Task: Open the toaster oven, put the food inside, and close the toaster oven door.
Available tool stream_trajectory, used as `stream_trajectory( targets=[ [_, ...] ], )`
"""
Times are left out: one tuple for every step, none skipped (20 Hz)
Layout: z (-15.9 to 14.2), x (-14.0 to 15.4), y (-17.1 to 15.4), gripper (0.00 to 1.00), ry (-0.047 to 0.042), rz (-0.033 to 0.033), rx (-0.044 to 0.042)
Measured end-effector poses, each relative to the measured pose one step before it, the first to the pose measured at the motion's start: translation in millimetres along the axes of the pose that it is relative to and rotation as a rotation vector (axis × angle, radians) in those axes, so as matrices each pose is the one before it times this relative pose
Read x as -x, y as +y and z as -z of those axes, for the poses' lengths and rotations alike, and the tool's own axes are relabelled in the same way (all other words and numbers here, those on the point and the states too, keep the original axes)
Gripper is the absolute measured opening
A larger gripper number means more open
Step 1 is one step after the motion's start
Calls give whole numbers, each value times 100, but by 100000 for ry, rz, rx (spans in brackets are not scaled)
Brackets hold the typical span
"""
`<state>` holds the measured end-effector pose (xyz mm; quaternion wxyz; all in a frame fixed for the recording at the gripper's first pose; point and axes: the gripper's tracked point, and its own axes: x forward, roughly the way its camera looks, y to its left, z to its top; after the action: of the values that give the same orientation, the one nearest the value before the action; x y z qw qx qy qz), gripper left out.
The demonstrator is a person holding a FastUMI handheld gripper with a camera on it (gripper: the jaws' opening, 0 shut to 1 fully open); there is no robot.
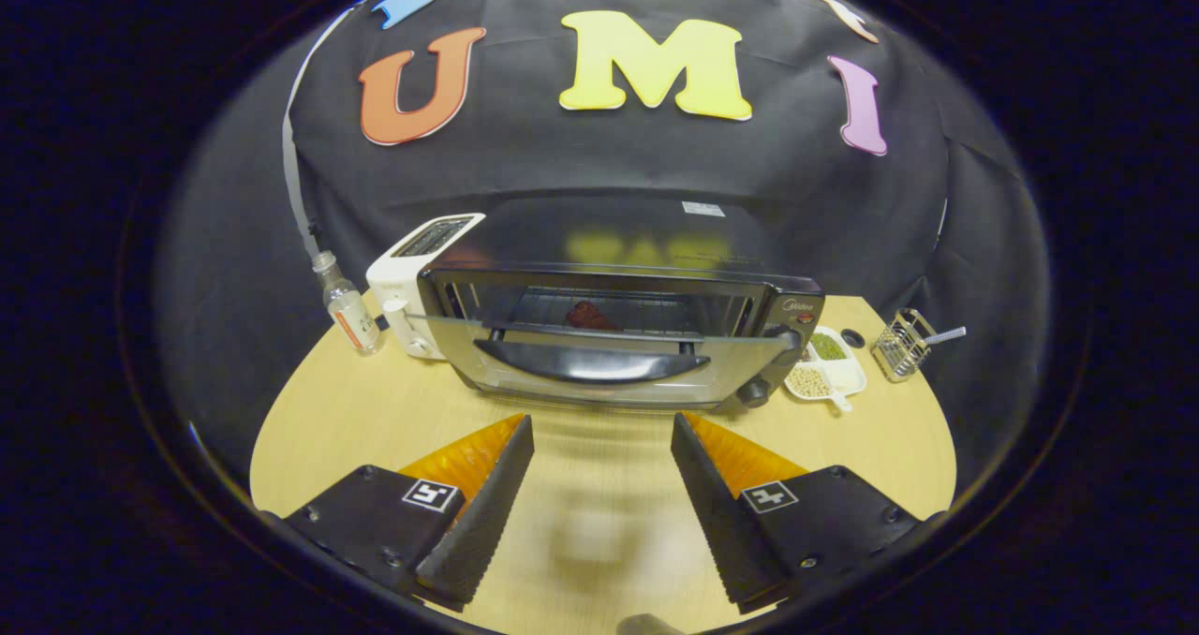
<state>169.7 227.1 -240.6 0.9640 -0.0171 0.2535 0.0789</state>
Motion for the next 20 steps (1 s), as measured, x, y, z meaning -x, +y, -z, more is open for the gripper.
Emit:
stream_trajectory(
  targets=[
    [12,443,-223,95,-34,138,-515],
    [-311,27,-1001,95,-371,51,-339],
    [-126,503,-387,95,-458,-144,-311],
    [149,415,-640,95,-88,284,-114],
    [-67,581,-627,95,-595,650,10],
    [-45,764,-661,95,-566,716,-200],
    [-143,822,-798,95,-885,959,185],
    [-150,822,-943,95,-1120,790,387],
    [-129,783,-919,95,-926,487,587],
    [508,1445,-166,95,-570,1068,118],
    [22,886,-1323,95,-822,942,-22],
    [-14,816,-1316,95,-779,1000,-348],
    [-59,770,-1381,95,-651,985,-263],
    [24,675,-1540,95,-841,1187,-200],
    [26,631,-1577,95,-509,1116,-455],
    [39,693,-1500,95,-607,718,-648],
    [-82,713,-1568,95,-872,605,-844],
    [-95,876,-1681,95,-1023,780,-614],
    [-380,929,-1698,95,-1485,462,-223],
    [-540,1050,-1481,95,-1834,-383,-1049]
  ],
)
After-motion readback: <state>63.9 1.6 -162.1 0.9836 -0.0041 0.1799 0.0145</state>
